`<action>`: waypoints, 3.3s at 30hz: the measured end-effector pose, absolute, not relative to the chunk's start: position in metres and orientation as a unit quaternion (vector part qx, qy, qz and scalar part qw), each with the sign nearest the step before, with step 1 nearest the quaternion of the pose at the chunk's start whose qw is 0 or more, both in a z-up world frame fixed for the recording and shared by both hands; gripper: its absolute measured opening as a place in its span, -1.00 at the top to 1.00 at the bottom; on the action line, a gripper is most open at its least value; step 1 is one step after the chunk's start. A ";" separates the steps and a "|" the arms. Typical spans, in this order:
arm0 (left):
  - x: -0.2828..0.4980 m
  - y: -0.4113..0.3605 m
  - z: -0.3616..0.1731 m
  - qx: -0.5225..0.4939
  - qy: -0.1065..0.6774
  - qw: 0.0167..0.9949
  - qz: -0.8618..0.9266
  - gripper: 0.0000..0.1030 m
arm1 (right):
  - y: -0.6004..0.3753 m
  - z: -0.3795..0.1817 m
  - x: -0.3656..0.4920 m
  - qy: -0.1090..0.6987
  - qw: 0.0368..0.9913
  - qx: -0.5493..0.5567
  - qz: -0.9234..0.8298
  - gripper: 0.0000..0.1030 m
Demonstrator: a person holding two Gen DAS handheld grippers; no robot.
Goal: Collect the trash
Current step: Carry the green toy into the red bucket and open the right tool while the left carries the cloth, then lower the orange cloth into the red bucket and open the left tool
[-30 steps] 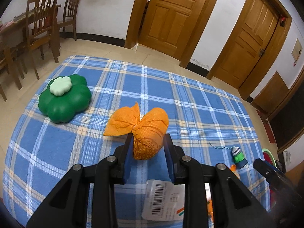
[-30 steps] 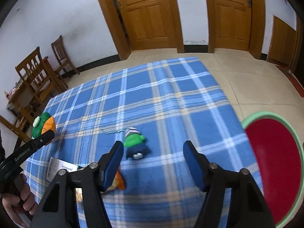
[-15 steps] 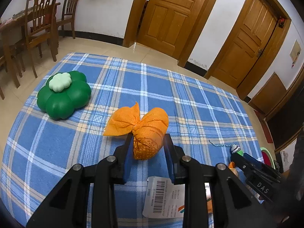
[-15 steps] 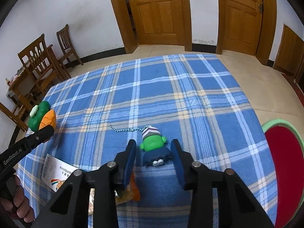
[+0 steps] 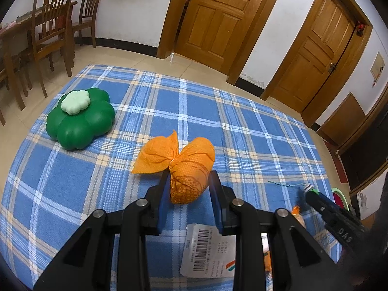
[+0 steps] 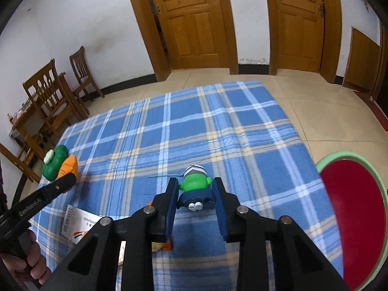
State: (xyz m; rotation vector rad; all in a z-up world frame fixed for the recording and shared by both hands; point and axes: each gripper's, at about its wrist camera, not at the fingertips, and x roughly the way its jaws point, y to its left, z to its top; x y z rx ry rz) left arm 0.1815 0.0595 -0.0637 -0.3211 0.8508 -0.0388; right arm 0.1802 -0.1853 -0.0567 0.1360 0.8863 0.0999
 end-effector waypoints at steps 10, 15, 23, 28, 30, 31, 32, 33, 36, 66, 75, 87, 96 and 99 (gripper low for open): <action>0.169 0.043 -0.047 -0.149 0.402 0.903 -0.037 0.41 | -0.210 -0.034 0.153 0.404 0.909 0.094 0.035 0.39; 0.160 0.028 -0.035 -0.144 0.399 0.904 -0.054 0.41 | -0.224 -0.026 0.138 0.392 0.913 0.111 0.026 0.39; 0.147 -0.001 -0.017 -0.124 0.393 0.908 -0.081 0.41 | -0.254 -0.016 0.114 0.375 0.917 0.137 0.006 0.39; 0.139 -0.022 -0.010 -0.109 0.392 0.908 -0.100 0.41 | -0.276 -0.011 0.099 0.365 0.918 0.154 -0.010 0.39; 0.138 -0.030 -0.008 -0.105 0.393 0.907 -0.106 0.41 | -0.284 -0.011 0.093 0.362 0.918 0.159 -0.017 0.39; 0.136 -0.034 -0.007 -0.102 0.393 0.907 -0.111 0.41 | -0.289 -0.010 0.091 0.361 0.918 0.162 -0.021 0.39; 0.135 -0.040 -0.006 -0.099 0.393 0.907 -0.115 0.41 | -0.293 -0.010 0.089 0.360 0.918 0.165 -0.024 0.39; 0.133 -0.046 -0.004 -0.095 0.394 0.906 -0.121 0.41 | -0.297 -0.010 0.086 0.359 0.917 0.168 -0.028 0.39; 0.129 -0.060 -0.002 -0.088 0.396 0.904 -0.136 0.41 | -0.313 -0.013 0.079 0.358 0.916 0.179 -0.041 0.39; 0.127 -0.198 -0.021 -0.017 0.442 0.857 -0.263 0.41 | -0.416 -0.067 0.040 0.379 0.880 0.259 -0.123 0.38; 0.131 -0.236 -0.027 -0.002 0.448 0.845 -0.293 0.41 | -0.433 -0.067 0.025 0.369 0.879 0.269 -0.135 0.38; 0.140 -0.272 -0.036 0.005 0.456 0.833 -0.314 0.30 | -0.445 -0.068 0.015 0.366 0.875 0.283 -0.146 0.30; 0.138 -0.269 -0.035 -0.002 0.457 0.838 -0.299 0.21 | -0.443 -0.065 0.013 0.364 0.877 0.280 -0.144 0.21; 0.137 -0.263 -0.032 -0.001 0.455 0.842 -0.290 0.21 | -0.441 -0.063 0.013 0.363 0.878 0.278 -0.141 0.10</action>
